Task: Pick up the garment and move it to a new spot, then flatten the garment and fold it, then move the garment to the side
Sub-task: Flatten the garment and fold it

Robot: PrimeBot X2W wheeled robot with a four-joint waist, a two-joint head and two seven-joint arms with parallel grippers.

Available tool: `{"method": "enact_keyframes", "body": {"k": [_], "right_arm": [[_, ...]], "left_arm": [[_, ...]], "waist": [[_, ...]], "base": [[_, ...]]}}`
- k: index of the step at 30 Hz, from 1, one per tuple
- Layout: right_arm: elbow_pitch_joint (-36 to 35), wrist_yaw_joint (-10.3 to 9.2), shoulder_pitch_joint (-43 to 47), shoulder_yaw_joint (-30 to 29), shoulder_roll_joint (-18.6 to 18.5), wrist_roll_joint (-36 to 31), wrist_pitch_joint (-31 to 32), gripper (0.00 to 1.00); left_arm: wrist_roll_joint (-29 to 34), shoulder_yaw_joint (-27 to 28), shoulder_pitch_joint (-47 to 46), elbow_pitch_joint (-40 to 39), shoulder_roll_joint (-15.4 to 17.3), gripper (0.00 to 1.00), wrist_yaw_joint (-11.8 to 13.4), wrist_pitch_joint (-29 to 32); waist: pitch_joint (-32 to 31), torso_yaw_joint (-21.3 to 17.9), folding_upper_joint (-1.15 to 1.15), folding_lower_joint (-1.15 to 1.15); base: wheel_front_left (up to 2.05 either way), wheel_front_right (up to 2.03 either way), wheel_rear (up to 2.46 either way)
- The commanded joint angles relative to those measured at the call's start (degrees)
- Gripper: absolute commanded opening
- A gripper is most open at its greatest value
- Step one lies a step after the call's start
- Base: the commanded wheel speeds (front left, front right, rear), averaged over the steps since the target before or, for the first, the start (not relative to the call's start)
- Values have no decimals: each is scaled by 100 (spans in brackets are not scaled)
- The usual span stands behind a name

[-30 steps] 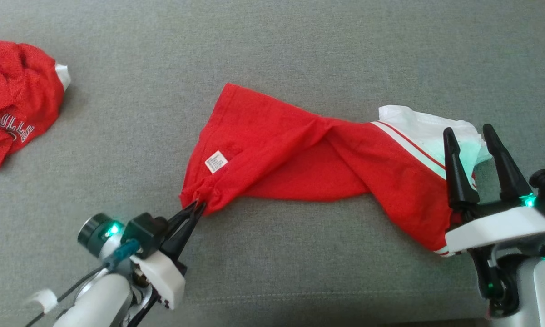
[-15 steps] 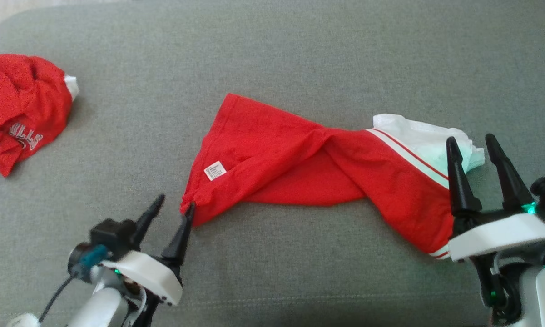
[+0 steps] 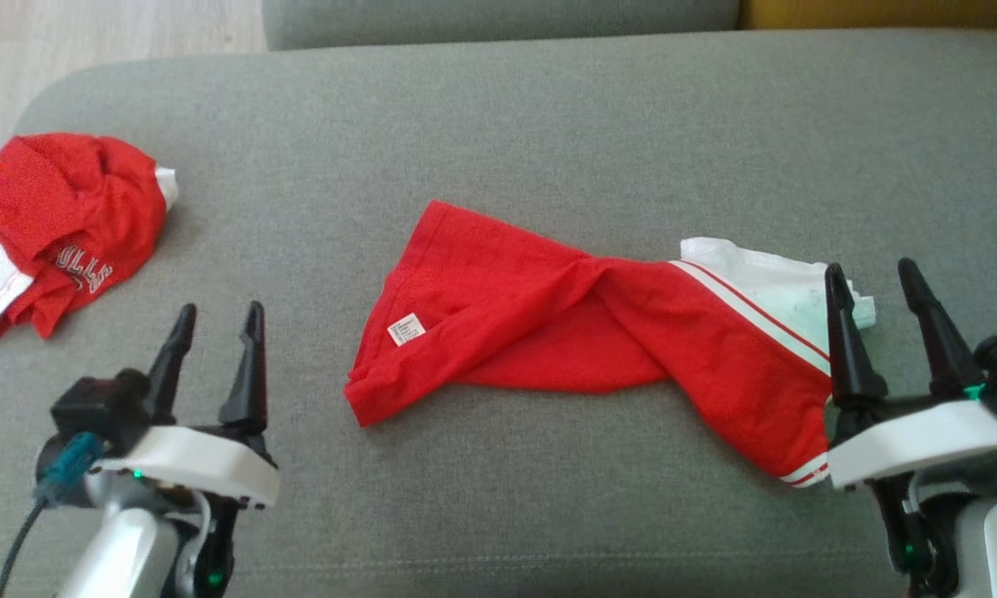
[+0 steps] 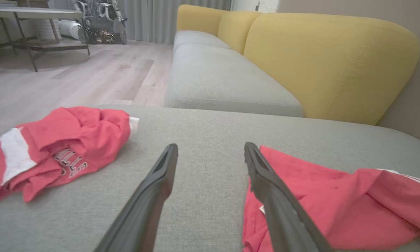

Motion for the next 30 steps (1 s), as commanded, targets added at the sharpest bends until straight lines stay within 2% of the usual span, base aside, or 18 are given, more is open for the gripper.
{"method": "enact_keyframes", "body": {"k": [1,11,30], "right_arm": [[-176,-4,-34,115,-94,-35,29,100],[-156,-4,85,129,-128,-5,95,100],[-147,-4,42,155,-116,45,114,100]], "left_arm": [[-21,284,-46,-224,186,100,57,40],[-35,285,326,-676,341,100,313,389],[-61,236,290,-816,384,100,378,493]], "waist": [[-64,2,0,0],[-205,11,0,0],[-173,22,0,0]], "base": [[0,0,0],[0,0,0],[0,0,0]]}}
